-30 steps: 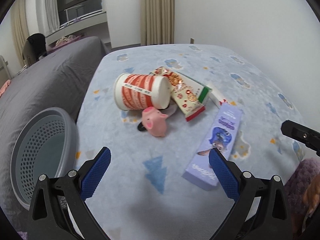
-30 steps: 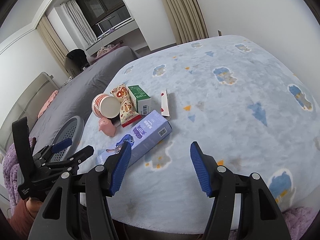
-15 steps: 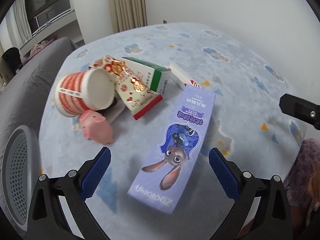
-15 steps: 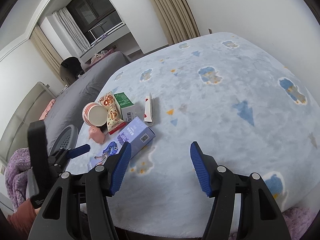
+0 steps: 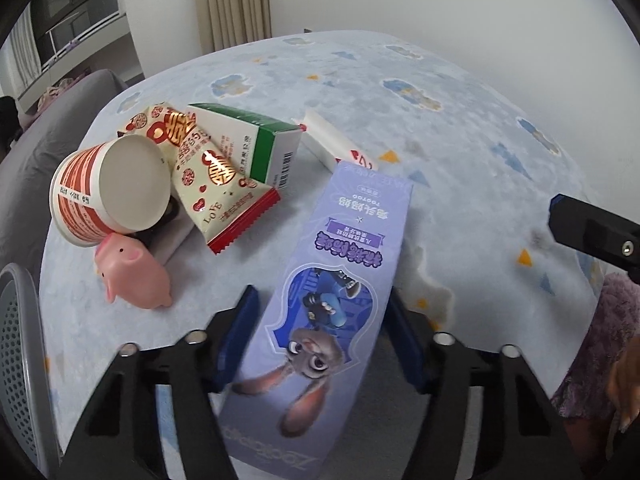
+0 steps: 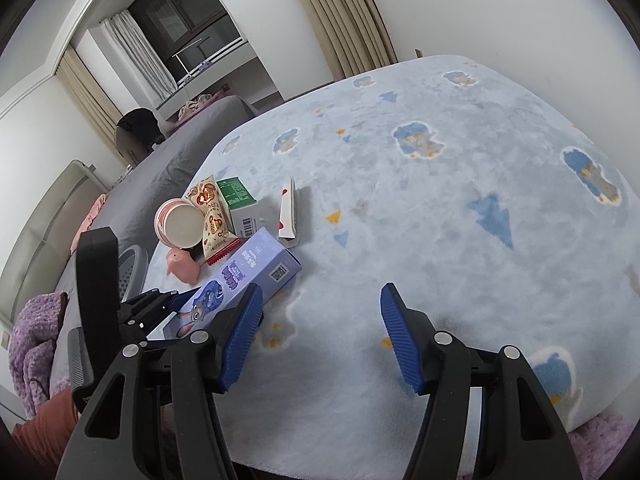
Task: Collect trash
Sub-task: 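Grasp the lavender Zootopia box with the left tool and lift it, then grasp the white stick packet with the right tool while the left tool holds the box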
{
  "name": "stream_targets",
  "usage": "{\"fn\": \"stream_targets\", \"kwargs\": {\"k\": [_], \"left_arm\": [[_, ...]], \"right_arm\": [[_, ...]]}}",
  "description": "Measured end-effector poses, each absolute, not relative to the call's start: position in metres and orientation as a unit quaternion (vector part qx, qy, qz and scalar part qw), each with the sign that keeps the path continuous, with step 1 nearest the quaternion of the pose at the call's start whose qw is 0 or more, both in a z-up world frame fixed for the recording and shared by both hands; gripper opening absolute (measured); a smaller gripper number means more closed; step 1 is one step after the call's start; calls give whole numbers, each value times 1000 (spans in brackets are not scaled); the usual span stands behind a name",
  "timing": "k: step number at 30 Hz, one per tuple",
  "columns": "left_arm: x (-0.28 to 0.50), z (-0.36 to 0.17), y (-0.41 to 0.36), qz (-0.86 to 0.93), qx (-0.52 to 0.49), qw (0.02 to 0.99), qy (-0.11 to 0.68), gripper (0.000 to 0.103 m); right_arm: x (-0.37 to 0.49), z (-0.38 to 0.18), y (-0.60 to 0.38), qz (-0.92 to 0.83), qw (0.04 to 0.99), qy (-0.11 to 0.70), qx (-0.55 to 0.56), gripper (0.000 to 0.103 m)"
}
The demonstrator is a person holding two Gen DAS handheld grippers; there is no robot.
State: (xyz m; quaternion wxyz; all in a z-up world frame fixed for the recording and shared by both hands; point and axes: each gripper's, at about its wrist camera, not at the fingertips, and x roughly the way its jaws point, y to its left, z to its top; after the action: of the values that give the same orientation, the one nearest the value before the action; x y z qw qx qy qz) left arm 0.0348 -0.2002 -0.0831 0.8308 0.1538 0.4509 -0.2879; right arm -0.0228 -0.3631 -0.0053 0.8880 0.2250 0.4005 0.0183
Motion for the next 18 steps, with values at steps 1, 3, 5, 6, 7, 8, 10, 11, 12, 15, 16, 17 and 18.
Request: {"fn": "stream_targets", "kwargs": {"k": [1,3,5,6,7,8,10,11,12,15,16,17,18], "left_arm": [[33,-82,-200,-292,152,830,451,47],[31,-80,-200,-295,149,829,451,44],[28,-75,-196,-294,142,832,448,44],[26,-71,-194,-292,139,835,444,44],[25,-67,-190,-290,136,839,440,44],[24,-63,-188,-289,133,842,436,44],[21,-50,-179,-285,121,851,424,44],[20,-45,-175,-282,117,854,420,44],[20,-38,-169,-277,110,860,414,44],[22,-20,-147,-257,89,878,395,44],[23,-15,-141,-251,86,883,388,44],[24,-10,-133,-241,82,889,380,44],[26,-7,-127,-232,79,894,375,44]], "right_arm": [[-22,-6,-363,18,888,402,224,59],[-22,-7,-361,15,888,403,221,59],[-21,-8,-358,12,888,406,214,59],[-21,-9,-357,11,888,408,211,59],[-20,-10,-355,11,888,409,208,59],[-19,-10,-353,10,889,411,204,59],[-16,-10,-347,11,889,414,195,59],[-14,-10,-345,12,889,416,192,59],[-12,-10,-342,13,889,417,188,59],[2,-11,-333,16,890,424,170,59],[8,-11,-331,17,890,425,165,59],[15,-11,-328,18,890,426,160,59],[23,-11,-325,18,891,428,152,59]]}}
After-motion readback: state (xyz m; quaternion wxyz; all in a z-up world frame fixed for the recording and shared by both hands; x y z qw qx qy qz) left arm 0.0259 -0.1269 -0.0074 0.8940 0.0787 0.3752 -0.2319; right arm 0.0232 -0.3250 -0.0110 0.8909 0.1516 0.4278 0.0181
